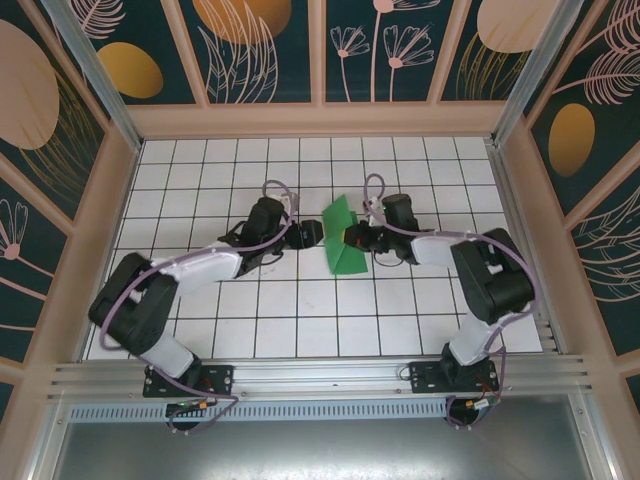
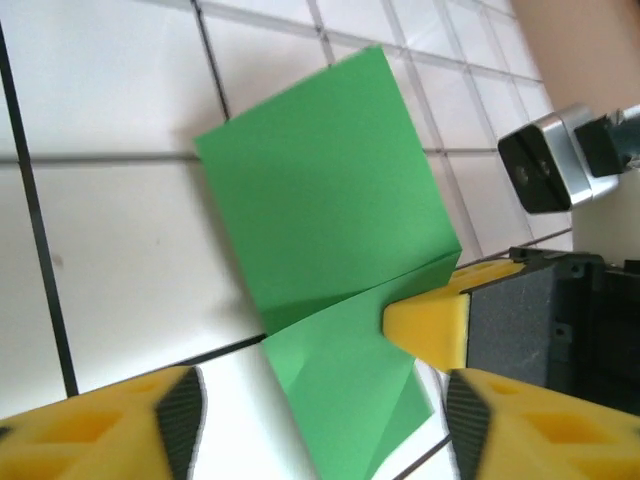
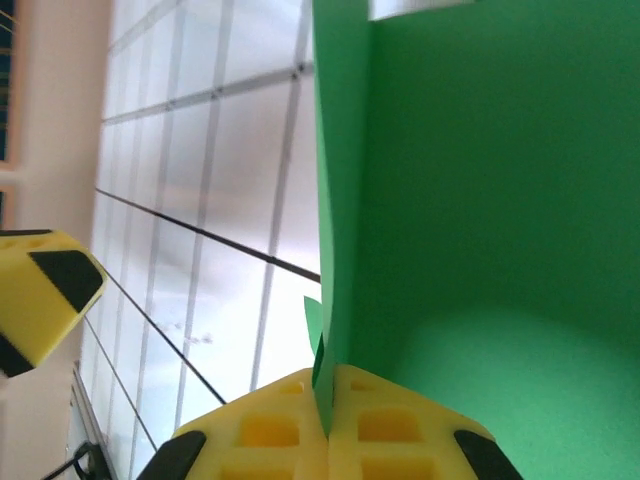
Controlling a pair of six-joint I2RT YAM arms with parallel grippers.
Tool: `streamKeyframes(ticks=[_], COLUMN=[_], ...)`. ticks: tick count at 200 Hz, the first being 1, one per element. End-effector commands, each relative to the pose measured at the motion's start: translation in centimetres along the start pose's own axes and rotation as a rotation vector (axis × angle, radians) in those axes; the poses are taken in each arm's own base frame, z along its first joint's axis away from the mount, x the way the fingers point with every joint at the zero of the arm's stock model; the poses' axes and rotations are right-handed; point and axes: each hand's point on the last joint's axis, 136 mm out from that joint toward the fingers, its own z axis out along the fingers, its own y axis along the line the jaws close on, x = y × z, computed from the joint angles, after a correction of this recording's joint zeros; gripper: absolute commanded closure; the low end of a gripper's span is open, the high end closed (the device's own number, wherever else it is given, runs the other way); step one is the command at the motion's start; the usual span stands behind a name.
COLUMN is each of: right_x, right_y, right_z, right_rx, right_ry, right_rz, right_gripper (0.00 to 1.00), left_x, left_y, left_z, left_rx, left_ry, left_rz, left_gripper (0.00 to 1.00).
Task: Fold a paper plane with a square sheet of paper (fold left side to right side)
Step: Turn over the paper at the center of the table.
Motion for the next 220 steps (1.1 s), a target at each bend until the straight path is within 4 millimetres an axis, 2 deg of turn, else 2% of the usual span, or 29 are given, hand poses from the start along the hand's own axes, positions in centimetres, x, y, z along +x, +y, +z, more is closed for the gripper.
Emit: streamKeyframes(ticks=[1, 28, 47, 66, 86, 129, 177, 189, 220], right_x=[-4.1, -5.8, -6.2, -6.0, -5.7, -4.5, -3.9, -3.9, -4.0], right_y=[4.7, 8.5, 11.7, 14.9, 17.5, 21.2, 22.9, 22.8, 22.4], right_z=[-4.7, -9.7, -12.5, -14.4, -16.0, -16.9, -16.8, -16.6, -16.3], right_rx=[-0.13, -0.236, -0.322, -0.41, -0.488, -0.573, -0.615, -0.612, -0.61], right_ry=[-0.165, -0.254, -0.279, -0.276, -0.278, -0.252, -0.239, -0.237, -0.241], right_rz=[-0.167, -0.266, -0.345, -0.403, -0.437, -0.492, -0.511, -0.504, -0.477], right_gripper=[0.95, 0.95, 0.94, 0.94, 0.94, 0.93, 0.93, 0.93, 0.92], left_x=[-2.9, -5.7, -6.9, -7.3, -7.5, -7.2, -6.5, -6.4, -6.6], left_y=[-1.3, -5.8, -9.6, -13.4, -16.0, -17.6, -18.4, -18.7, -18.7], left_z=[-3.1, -6.5, -8.3, -9.8, -10.9, -11.2, -10.7, -11.0, -11.1], left_rx=[0.045, 0.23, 0.394, 0.582, 0.726, 0.828, 0.866, 0.883, 0.884], left_ry=[-0.123, -0.22, -0.231, -0.206, -0.176, -0.144, -0.109, -0.109, -0.117], left_rz=[-0.035, -0.029, 0.004, 0.044, 0.076, 0.085, 0.083, 0.088, 0.082], left_gripper=[0.19, 0.02, 0.01, 0.04, 0.07, 0.07, 0.08, 0.11, 0.27])
